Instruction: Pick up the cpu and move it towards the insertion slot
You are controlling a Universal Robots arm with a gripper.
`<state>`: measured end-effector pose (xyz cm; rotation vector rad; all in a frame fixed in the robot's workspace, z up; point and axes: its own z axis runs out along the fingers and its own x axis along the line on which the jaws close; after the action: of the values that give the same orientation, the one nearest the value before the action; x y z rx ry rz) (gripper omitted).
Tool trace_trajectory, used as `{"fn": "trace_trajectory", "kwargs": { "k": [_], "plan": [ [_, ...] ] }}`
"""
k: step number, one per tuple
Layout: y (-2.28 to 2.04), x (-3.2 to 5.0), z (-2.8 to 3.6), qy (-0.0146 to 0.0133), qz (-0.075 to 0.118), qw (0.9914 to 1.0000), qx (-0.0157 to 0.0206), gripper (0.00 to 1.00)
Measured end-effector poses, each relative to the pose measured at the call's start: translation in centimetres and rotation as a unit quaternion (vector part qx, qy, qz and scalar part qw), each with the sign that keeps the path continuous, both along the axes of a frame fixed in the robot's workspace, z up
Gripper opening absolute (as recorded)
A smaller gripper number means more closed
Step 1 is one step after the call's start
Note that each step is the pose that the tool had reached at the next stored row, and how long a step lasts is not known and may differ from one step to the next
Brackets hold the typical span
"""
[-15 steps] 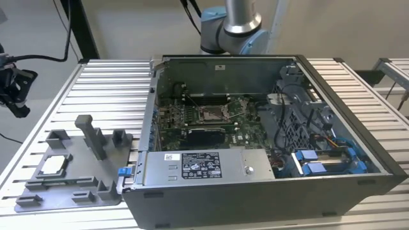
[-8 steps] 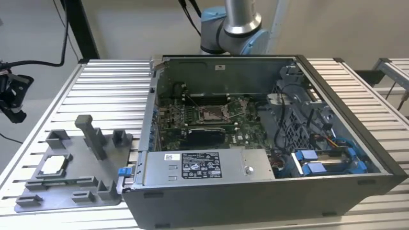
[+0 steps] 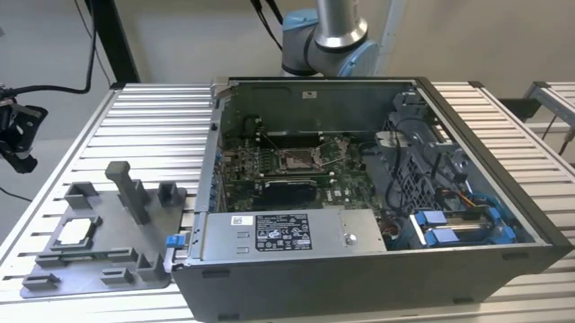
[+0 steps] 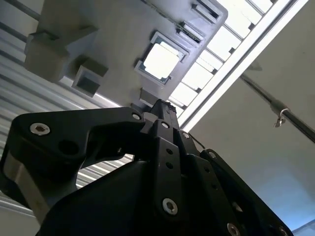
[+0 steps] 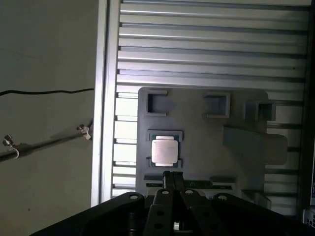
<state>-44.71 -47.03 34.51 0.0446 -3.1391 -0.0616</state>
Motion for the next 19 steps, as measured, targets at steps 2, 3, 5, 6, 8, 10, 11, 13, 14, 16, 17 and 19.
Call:
{"fn": "trace_trajectory", "kwargs": {
  "k": [2,3,5,6,8,10,11,13,14,16,17,19],
  "plan": [
    [0.0,0.0,0.0,0.0,0.0,1.0,0.0,0.0],
    [0.0,-0.01,0.01,0.0001,0.0,1.0,0.0,0.0],
    [0.0,-0.02,0.0,0.0,0.0,1.0,0.0,0.0],
    [0.0,-0.02,0.01,0.0001,0.0,1.0,0.0,0.0],
    [0.0,-0.03,0.0,0.0,0.0,1.0,0.0,0.0],
    [0.0,-0.03,0.01,0.0001,0.0,1.0,0.0,0.0],
    [0.0,-0.04,0.0,0.0,0.0,1.0,0.0,0.0],
    [0.0,-0.04,0.0,0.0,0.0,1.0,0.0,0.0],
    [0.0,-0.05,0.01,0.0001,0.0,1.0,0.0,0.0],
    [0.0,-0.05,0.01,0.0,0.0,1.0,0.0,0.0],
    [0.0,-0.05,0.0,0.0,0.0,1.0,0.0,0.0],
    [0.0,-0.05,-0.01,0.0001,0.0,1.0,-0.0001,0.0]
  ]
}}
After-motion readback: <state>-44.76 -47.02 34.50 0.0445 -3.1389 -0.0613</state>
